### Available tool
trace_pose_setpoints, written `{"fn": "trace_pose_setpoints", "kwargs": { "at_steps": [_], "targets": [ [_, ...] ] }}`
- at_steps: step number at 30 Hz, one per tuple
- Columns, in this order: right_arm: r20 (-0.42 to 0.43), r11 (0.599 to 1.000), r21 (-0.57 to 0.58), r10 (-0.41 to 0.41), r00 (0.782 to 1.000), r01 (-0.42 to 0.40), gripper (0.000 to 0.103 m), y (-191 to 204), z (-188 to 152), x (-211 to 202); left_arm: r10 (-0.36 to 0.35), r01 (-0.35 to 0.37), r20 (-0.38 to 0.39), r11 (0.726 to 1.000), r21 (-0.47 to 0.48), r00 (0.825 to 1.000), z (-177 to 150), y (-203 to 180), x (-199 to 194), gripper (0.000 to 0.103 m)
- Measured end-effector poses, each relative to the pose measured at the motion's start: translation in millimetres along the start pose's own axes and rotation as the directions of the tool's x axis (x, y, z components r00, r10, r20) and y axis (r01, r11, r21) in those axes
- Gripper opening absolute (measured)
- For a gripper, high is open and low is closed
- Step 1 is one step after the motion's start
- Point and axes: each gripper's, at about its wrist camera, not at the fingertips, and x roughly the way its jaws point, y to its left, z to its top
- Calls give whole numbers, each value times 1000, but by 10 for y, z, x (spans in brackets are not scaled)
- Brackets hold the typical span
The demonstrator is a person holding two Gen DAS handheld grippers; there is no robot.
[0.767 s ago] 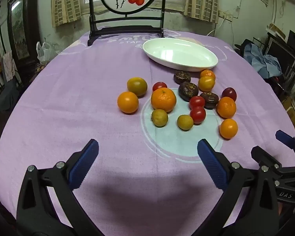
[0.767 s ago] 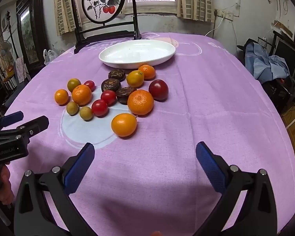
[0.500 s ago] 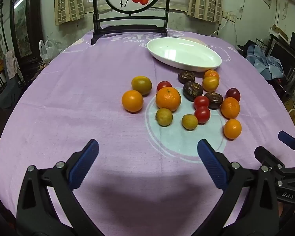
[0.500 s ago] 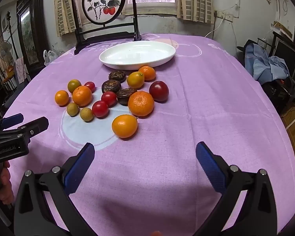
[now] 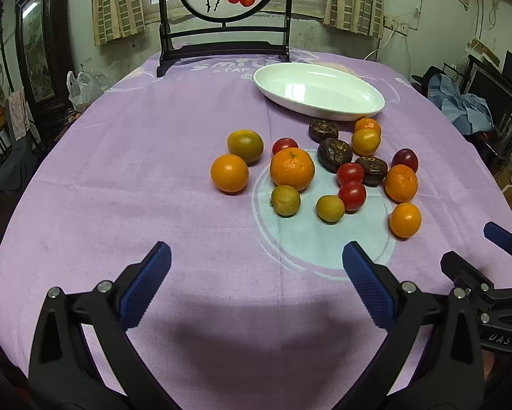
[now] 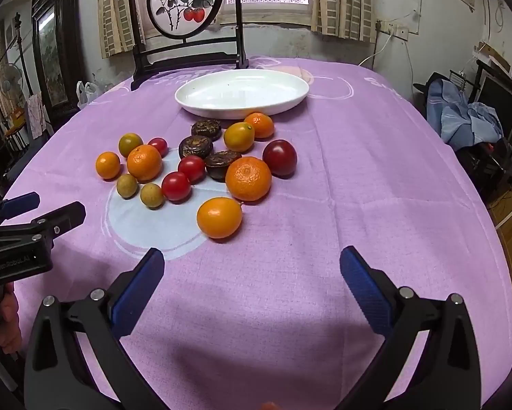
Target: Organize fruits
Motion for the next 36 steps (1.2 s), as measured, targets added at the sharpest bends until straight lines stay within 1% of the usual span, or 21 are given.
{"fn": "trace_pose_setpoints", "kwargs": {
  "at_steps": [4, 12, 36],
  "targets": [
    [1, 1000, -1, 1, 1000, -1, 102, 4, 2, 5, 4, -4, -1, 1000, 4, 1000, 3, -7, 1, 101],
    [-4, 1000, -6, 3, 1000, -3, 102, 18, 9, 15, -10, 10, -7, 1000, 12, 1000, -5, -29, 8, 101],
    [-5, 1000, -10, 8, 1000, -8, 102, 41, -54, 31, -6, 6, -12, 1000, 23, 1000, -59, -55, 8, 101]
  ]
}}
